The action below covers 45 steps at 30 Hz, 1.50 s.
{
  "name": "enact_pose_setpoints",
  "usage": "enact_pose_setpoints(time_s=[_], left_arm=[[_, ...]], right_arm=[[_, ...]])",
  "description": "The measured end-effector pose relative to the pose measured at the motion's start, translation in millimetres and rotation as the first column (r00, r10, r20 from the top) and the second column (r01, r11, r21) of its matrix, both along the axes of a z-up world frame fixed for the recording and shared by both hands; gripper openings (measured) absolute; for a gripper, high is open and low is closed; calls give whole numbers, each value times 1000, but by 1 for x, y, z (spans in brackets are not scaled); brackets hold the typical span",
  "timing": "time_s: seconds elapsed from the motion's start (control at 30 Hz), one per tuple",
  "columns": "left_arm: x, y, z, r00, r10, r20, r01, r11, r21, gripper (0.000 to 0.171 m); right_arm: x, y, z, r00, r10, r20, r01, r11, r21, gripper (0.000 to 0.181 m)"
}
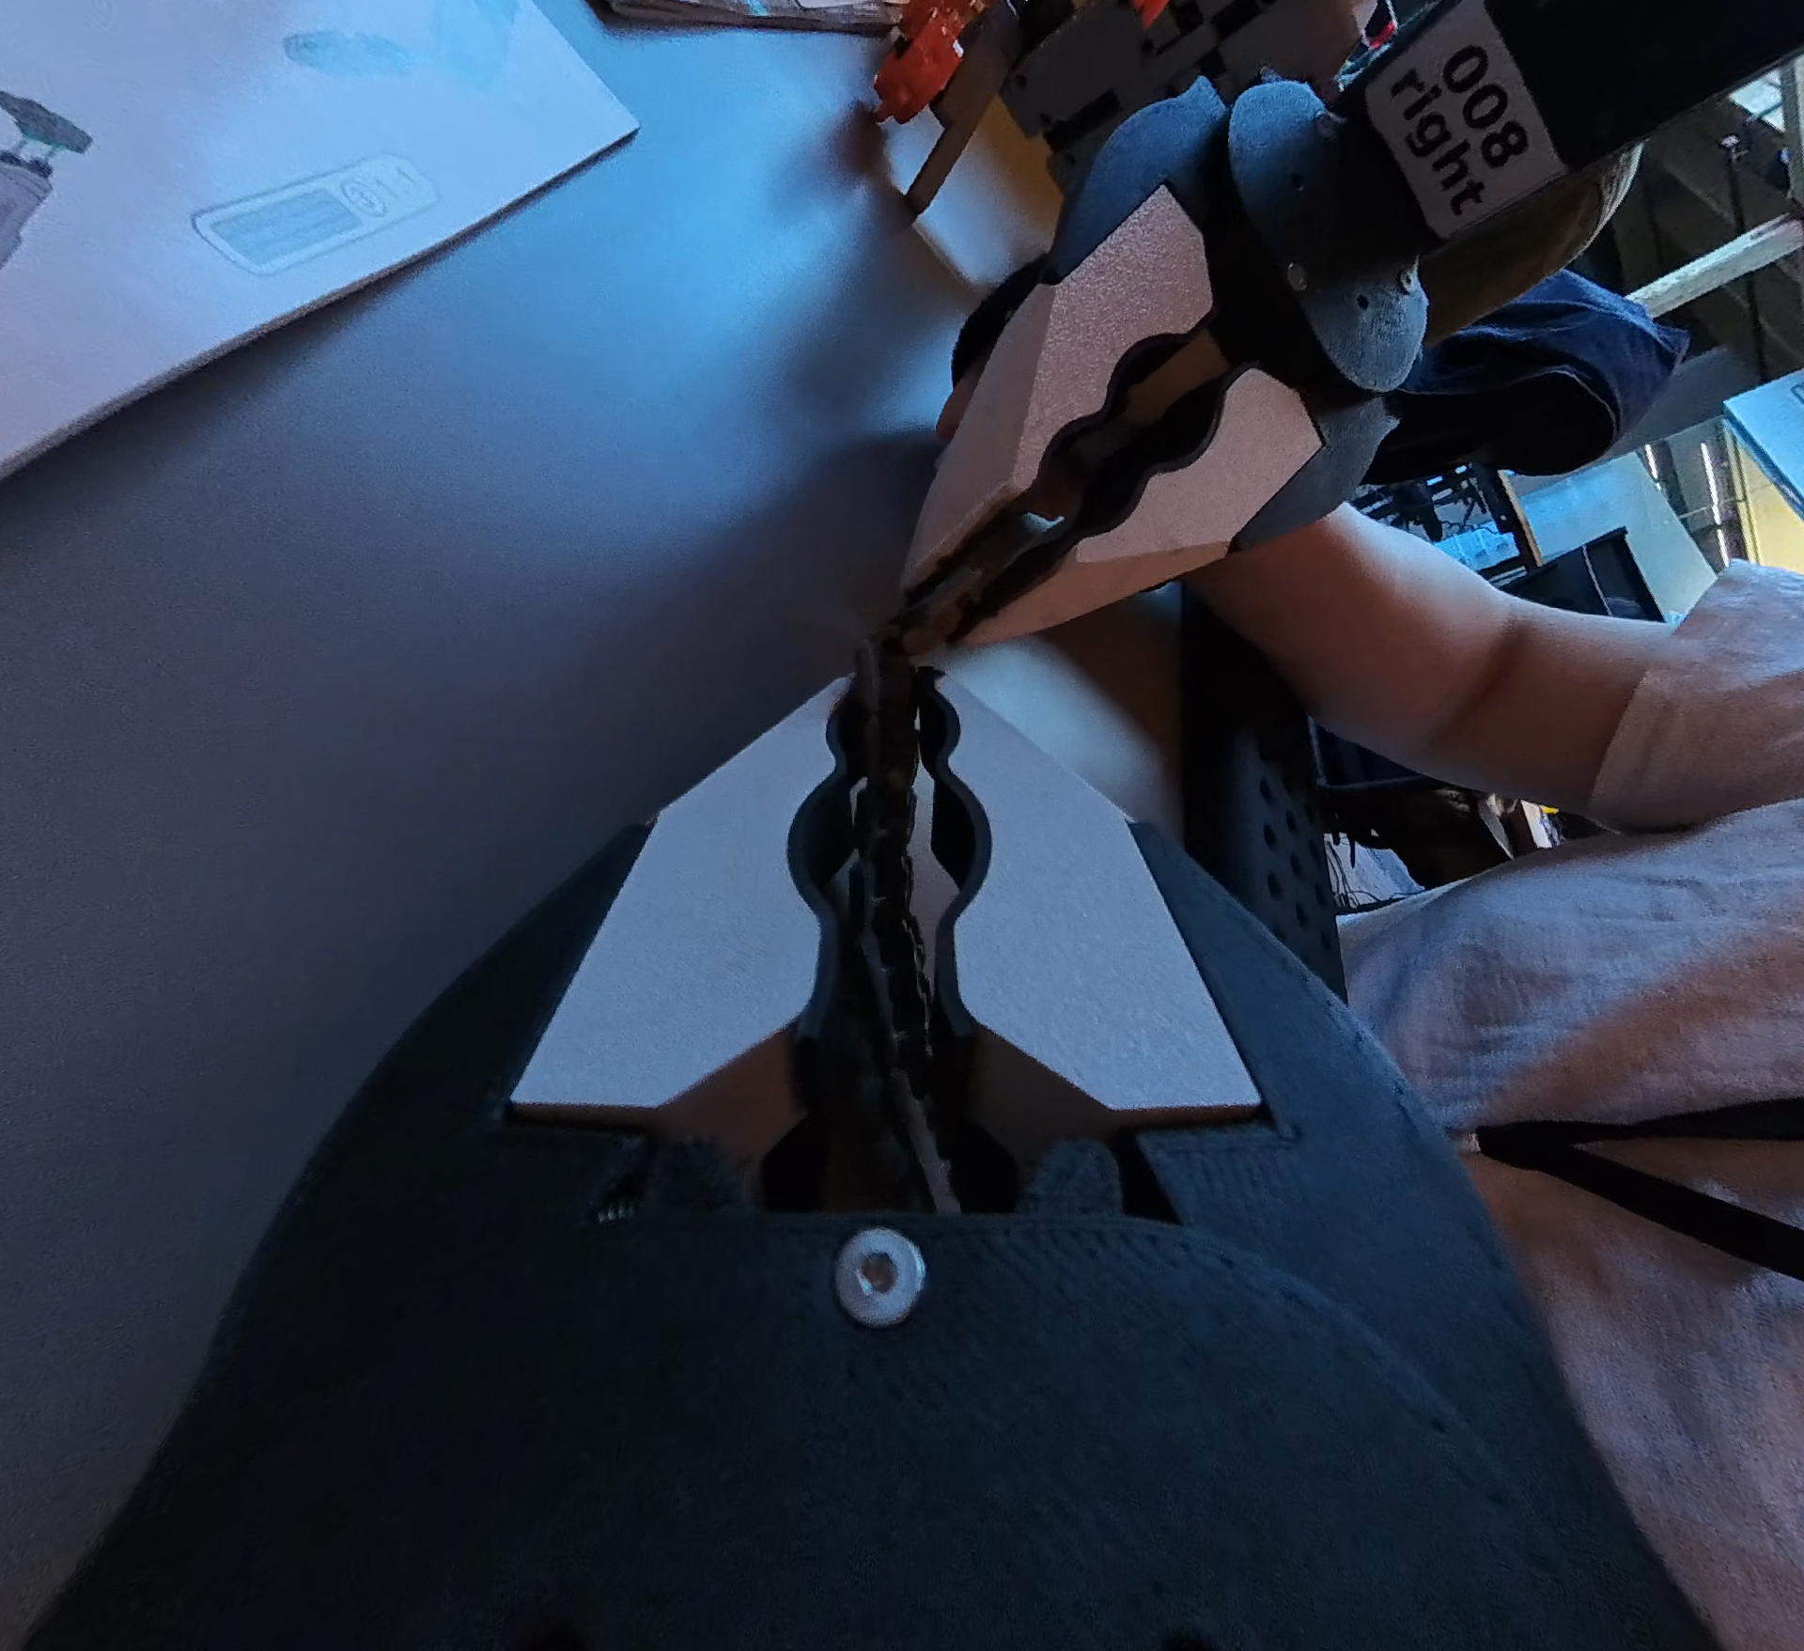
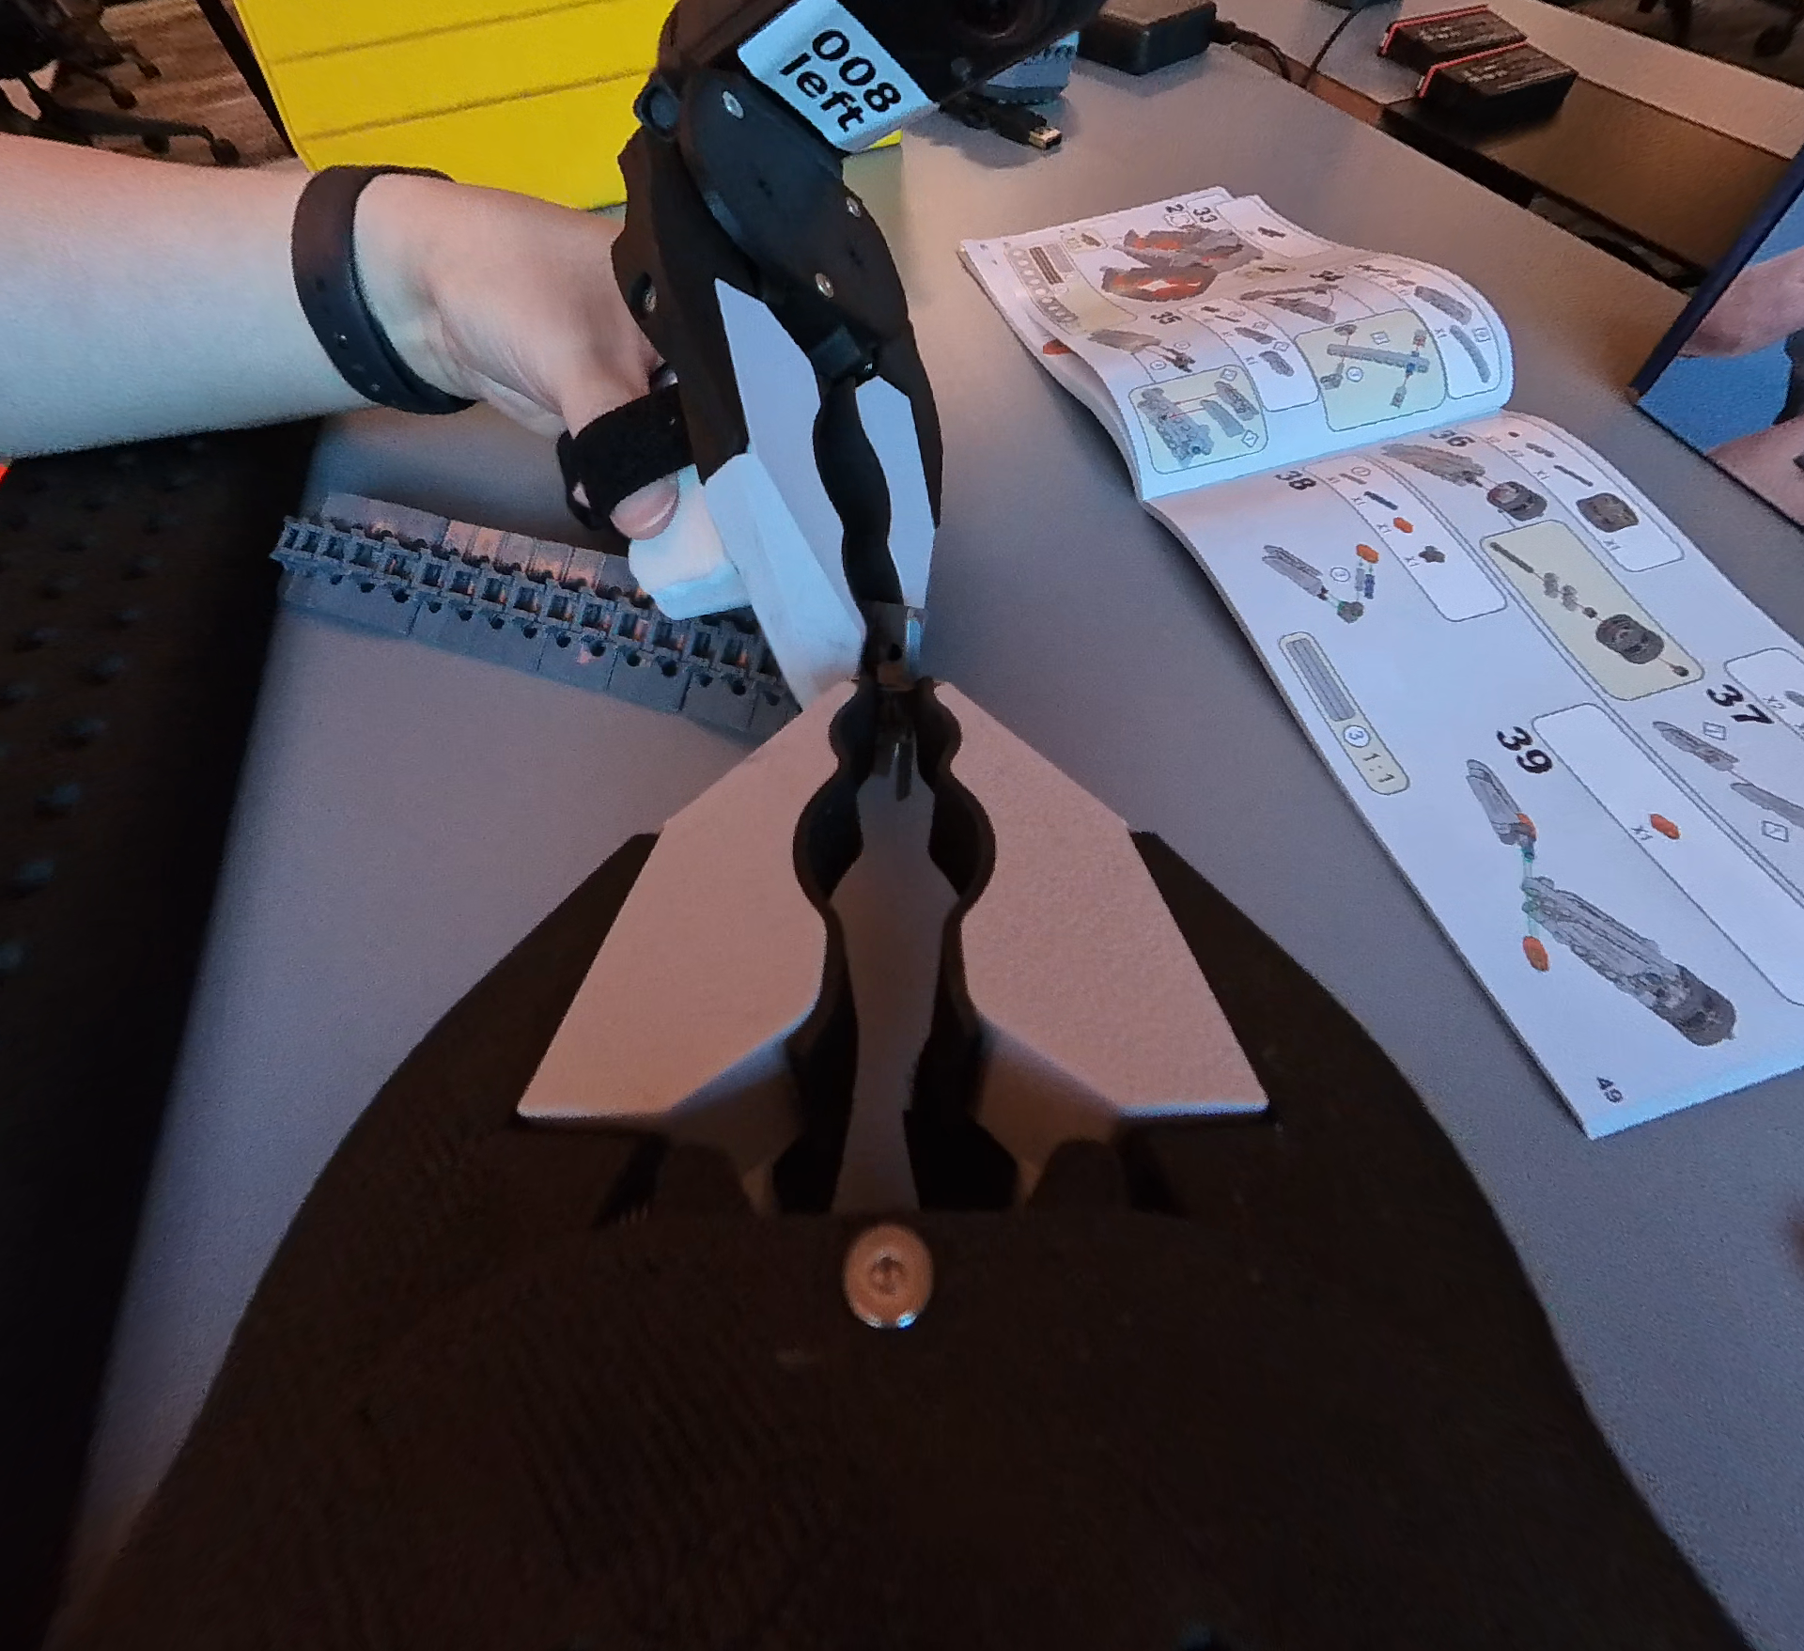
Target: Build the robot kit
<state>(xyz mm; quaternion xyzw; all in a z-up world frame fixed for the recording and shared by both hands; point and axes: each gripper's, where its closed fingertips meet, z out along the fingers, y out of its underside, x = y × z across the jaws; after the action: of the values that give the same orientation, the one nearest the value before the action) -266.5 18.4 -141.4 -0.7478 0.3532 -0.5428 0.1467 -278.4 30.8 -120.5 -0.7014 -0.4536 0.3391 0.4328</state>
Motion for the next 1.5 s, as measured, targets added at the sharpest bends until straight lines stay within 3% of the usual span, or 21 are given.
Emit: enact_pose_setpoints(time_s=[0.6,1.2,1.5], left_arm=[[0,1,-3,1000,24,-7,-24,998,-52,7],[3,0,-12,993,30,-113,-18,994,108,8],[4,5,-9,990,63,-124,-35,976,215,9]], right_arm=[[3,6,-2,998,-56,9,56,998,-15,5],[6,4,-13,996,-48,76,53,997,-61,5],[6,6,-9,994,-60,95,60,998,4,5]])
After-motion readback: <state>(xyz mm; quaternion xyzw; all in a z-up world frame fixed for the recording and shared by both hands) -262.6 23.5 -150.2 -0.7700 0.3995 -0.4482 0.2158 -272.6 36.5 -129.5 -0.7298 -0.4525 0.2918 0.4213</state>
